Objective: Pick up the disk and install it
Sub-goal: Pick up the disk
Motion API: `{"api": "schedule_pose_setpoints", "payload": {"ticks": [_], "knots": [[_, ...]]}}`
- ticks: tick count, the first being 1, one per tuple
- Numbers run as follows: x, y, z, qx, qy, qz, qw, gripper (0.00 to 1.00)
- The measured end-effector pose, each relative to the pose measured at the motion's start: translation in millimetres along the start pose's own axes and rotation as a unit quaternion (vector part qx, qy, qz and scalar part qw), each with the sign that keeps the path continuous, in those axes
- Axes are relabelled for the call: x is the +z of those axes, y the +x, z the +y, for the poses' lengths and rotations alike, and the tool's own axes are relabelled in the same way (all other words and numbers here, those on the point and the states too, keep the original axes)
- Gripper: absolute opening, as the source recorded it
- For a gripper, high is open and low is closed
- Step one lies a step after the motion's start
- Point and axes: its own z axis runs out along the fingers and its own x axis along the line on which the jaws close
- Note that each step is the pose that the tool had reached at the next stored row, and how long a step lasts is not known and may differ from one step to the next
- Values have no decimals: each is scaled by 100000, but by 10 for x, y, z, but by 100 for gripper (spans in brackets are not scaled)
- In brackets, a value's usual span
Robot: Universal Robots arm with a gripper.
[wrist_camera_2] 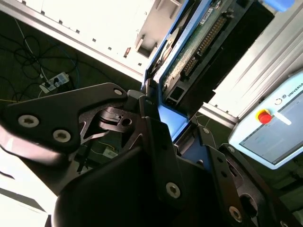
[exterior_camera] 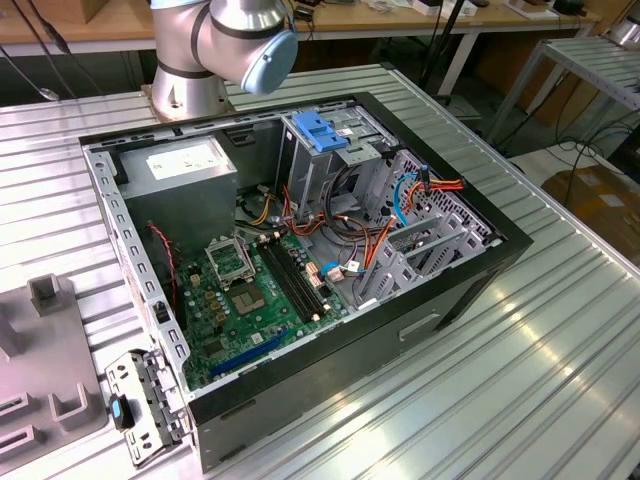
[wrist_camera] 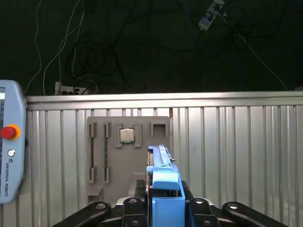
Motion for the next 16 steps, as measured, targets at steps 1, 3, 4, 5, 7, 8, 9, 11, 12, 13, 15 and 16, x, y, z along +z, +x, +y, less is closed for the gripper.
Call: {"api": "schedule_pose_setpoints", "payload": {"ticks": [1, 3, 4, 5, 7, 8, 9, 11, 12, 13, 15, 16], "knots": [[0, 0, -17, 1, 0, 0, 100000, 37], [-1, -1, -45, -1, 1, -1, 100000, 37], [-1, -2, -64, 1, 0, 0, 100000, 37], [-2, -2, -85, -1, -5, 4, 100000, 37], [-2, -3, -118, 1, 0, 1, 100000, 37], [-2, -3, -135, 0, 5, -1, 100000, 37], [-4, -4, -147, 1, -6, 2, 100000, 37], [-3, -4, -163, 2, 3, -3, 100000, 37], [-3, -4, -171, 0, 1, 0, 100000, 37], [-4, -4, -179, 0, 0, -1, 100000, 37], [-3, -5, -195, -1, 7, -4, 100000, 37], [-4, -5, -205, -2, 2, -2, 100000, 37]]}}
